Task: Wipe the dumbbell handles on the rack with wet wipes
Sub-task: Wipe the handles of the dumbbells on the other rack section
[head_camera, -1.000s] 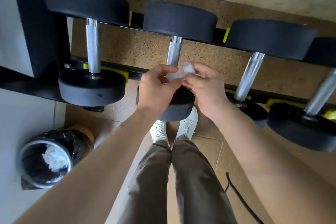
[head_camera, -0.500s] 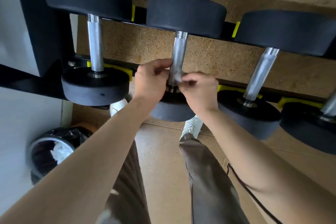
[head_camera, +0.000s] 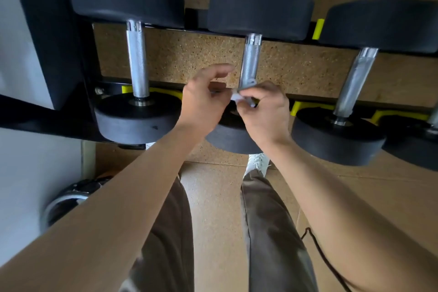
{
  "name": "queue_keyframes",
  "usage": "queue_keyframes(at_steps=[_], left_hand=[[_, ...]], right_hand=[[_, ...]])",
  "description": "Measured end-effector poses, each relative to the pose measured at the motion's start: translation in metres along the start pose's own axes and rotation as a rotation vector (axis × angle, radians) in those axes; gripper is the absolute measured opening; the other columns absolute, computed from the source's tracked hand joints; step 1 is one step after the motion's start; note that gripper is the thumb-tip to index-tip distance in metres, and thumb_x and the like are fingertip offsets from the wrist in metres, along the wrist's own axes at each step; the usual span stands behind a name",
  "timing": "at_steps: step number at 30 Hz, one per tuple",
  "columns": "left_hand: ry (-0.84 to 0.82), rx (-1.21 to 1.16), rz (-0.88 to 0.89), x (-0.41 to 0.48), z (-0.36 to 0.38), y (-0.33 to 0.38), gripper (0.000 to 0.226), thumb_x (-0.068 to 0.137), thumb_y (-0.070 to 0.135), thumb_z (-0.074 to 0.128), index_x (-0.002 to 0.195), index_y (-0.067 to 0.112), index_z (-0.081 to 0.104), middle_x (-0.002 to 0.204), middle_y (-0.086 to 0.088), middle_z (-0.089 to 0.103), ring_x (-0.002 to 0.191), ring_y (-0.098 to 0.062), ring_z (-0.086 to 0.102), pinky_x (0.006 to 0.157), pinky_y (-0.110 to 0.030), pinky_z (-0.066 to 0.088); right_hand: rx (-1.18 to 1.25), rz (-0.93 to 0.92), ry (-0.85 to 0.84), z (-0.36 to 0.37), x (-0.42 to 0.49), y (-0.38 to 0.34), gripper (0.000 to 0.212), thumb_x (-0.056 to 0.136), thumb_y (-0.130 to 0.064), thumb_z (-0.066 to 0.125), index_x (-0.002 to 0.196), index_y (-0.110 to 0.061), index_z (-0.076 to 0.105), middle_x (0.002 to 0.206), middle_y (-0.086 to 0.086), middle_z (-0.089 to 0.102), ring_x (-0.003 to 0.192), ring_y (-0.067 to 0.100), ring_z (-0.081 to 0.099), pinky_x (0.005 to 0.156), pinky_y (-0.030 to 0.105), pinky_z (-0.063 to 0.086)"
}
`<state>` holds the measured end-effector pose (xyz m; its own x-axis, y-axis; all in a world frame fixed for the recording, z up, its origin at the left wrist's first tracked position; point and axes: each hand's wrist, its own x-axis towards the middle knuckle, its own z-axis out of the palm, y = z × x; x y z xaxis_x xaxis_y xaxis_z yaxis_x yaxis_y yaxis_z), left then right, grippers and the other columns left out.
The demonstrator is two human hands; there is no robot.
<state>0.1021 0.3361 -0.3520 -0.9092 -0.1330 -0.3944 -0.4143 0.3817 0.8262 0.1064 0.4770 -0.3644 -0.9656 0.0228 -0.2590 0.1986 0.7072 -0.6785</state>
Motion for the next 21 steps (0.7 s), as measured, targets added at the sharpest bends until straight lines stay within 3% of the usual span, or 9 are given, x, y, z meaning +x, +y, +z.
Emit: queue_keyframes(at_steps=[4, 7, 10, 12, 17, 21], left_hand=[[-0.113, 0.029, 0.0, -0.001, 0.003, -0.008, 0.031, 0.08, 0.004, 0.078, 0.105, 0.023, 0.076, 0.105, 0.004, 0.074, 0.09, -0.004, 0.072, 0.085, -0.024, 0.059], [-0.156, 0.025, -0.022, 0.001, 0.007, -0.013, 0.032, 0.077, 0.007, 0.083, 0.106, 0.02, 0.077, 0.096, 0.008, 0.075, 0.084, 0.0, 0.07, 0.083, -0.02, 0.057], [-0.158, 0.091, 0.001, 0.007, 0.009, -0.013, 0.023, 0.076, 0.006, 0.084, 0.091, 0.022, 0.077, 0.084, 0.014, 0.071, 0.069, 0.01, 0.062, 0.073, -0.009, 0.05], [-0.137, 0.089, -0.014, 0.011, 0.007, -0.009, 0.019, 0.079, 0.006, 0.081, 0.088, 0.022, 0.077, 0.08, 0.016, 0.07, 0.067, 0.009, 0.061, 0.073, -0.014, 0.053], [0.219, -0.173, -0.15, 0.034, -0.003, 0.01, 0.019, 0.083, 0.015, 0.081, 0.081, 0.033, 0.074, 0.083, 0.012, 0.075, 0.081, -0.01, 0.073, 0.082, -0.036, 0.062], [0.071, -0.113, -0.246, 0.043, 0.013, 0.018, 0.015, 0.082, 0.016, 0.081, 0.08, 0.03, 0.075, 0.086, 0.011, 0.076, 0.085, -0.009, 0.074, 0.085, -0.036, 0.061]], right_hand=[[0.106, 0.048, 0.021, -0.003, -0.009, -0.003, 0.021, 0.073, -0.021, 0.06, 0.088, -0.018, 0.076, 0.081, -0.005, 0.071, 0.084, 0.021, 0.067, 0.08, 0.043, 0.054], [0.186, 0.113, 0.11, -0.002, -0.012, -0.007, 0.026, 0.078, -0.007, 0.061, 0.101, -0.017, 0.067, 0.083, -0.01, 0.068, 0.082, 0.009, 0.066, 0.083, 0.034, 0.055], [0.176, 0.099, 0.238, 0.002, -0.014, -0.007, 0.035, 0.081, 0.001, 0.061, 0.113, -0.013, 0.061, 0.099, -0.002, 0.066, 0.083, 0.01, 0.064, 0.08, 0.021, 0.052], [0.115, 0.107, 0.285, 0.004, -0.014, -0.005, 0.041, 0.079, 0.0, 0.06, 0.12, -0.01, 0.058, 0.11, 0.002, 0.06, 0.084, 0.012, 0.062, 0.075, 0.012, 0.045], [0.029, 0.134, 0.269, 0.004, -0.014, -0.005, 0.044, 0.078, -0.012, 0.057, 0.122, -0.009, 0.056, 0.116, 0.004, 0.056, 0.086, 0.014, 0.059, 0.071, 0.021, 0.043], [0.053, 0.148, 0.238, 0.001, -0.013, -0.005, 0.045, 0.078, -0.024, 0.064, 0.121, -0.011, 0.057, 0.113, 0.002, 0.058, 0.084, 0.013, 0.06, 0.07, 0.026, 0.045]])
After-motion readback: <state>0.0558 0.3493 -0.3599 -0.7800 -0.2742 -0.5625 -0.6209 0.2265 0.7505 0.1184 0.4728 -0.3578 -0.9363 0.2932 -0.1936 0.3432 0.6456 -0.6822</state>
